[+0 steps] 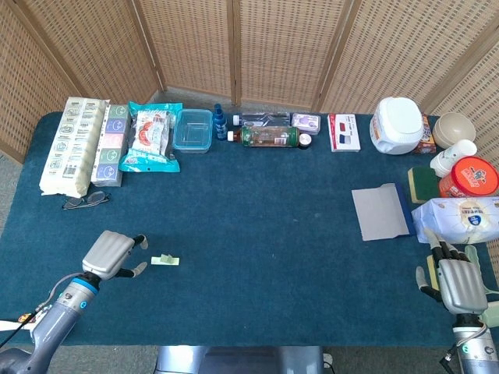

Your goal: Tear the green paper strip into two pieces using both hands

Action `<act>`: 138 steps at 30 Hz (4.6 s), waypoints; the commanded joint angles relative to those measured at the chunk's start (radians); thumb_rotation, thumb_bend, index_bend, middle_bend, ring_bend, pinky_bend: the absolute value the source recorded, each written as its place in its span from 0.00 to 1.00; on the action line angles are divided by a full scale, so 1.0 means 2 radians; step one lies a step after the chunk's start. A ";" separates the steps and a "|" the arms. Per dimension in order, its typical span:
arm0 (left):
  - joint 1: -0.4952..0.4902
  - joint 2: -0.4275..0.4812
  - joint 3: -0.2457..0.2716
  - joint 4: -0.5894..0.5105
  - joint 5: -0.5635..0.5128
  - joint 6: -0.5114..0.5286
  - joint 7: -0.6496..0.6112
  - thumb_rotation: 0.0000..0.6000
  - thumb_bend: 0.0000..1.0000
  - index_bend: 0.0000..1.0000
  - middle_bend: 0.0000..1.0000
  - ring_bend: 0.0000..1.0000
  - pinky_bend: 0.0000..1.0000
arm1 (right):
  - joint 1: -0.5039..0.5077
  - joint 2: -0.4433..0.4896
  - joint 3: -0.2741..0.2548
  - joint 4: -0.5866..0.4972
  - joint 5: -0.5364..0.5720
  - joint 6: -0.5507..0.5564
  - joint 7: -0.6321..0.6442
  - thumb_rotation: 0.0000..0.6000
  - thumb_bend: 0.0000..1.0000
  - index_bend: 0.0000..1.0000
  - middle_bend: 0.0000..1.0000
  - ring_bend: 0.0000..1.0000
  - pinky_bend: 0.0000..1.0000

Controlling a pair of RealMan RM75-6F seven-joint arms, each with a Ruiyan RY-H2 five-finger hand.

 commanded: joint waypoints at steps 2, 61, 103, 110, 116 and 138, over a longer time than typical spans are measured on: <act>-0.003 -0.007 0.001 0.007 -0.002 0.000 0.003 0.70 0.29 0.39 1.00 1.00 1.00 | 0.000 0.000 0.000 0.000 0.001 0.000 0.000 0.85 0.52 0.00 0.18 0.25 0.36; -0.028 -0.080 0.010 0.057 -0.045 -0.023 0.012 1.00 0.29 0.38 1.00 1.00 1.00 | -0.010 -0.002 -0.001 0.004 0.004 0.008 0.006 0.85 0.52 0.00 0.18 0.25 0.39; -0.039 -0.103 0.012 0.078 -0.076 -0.027 0.019 1.00 0.30 0.45 1.00 1.00 1.00 | -0.019 0.002 -0.001 0.001 0.009 0.009 0.011 0.85 0.52 0.00 0.18 0.25 0.40; -0.041 -0.103 0.010 0.076 -0.080 -0.027 0.021 1.00 0.32 0.46 1.00 1.00 1.00 | -0.019 0.002 0.000 0.003 0.010 0.008 0.014 0.85 0.52 0.00 0.18 0.25 0.41; -0.043 -0.103 0.011 0.075 -0.089 -0.030 0.028 1.00 0.33 0.48 1.00 1.00 1.00 | -0.020 0.001 0.000 0.006 0.011 0.007 0.018 0.85 0.52 0.00 0.18 0.25 0.41; -0.053 -0.104 0.010 0.068 -0.110 -0.031 0.050 1.00 0.37 0.54 1.00 1.00 1.00 | -0.023 -0.001 0.000 0.013 0.011 0.008 0.029 0.85 0.52 0.00 0.18 0.25 0.41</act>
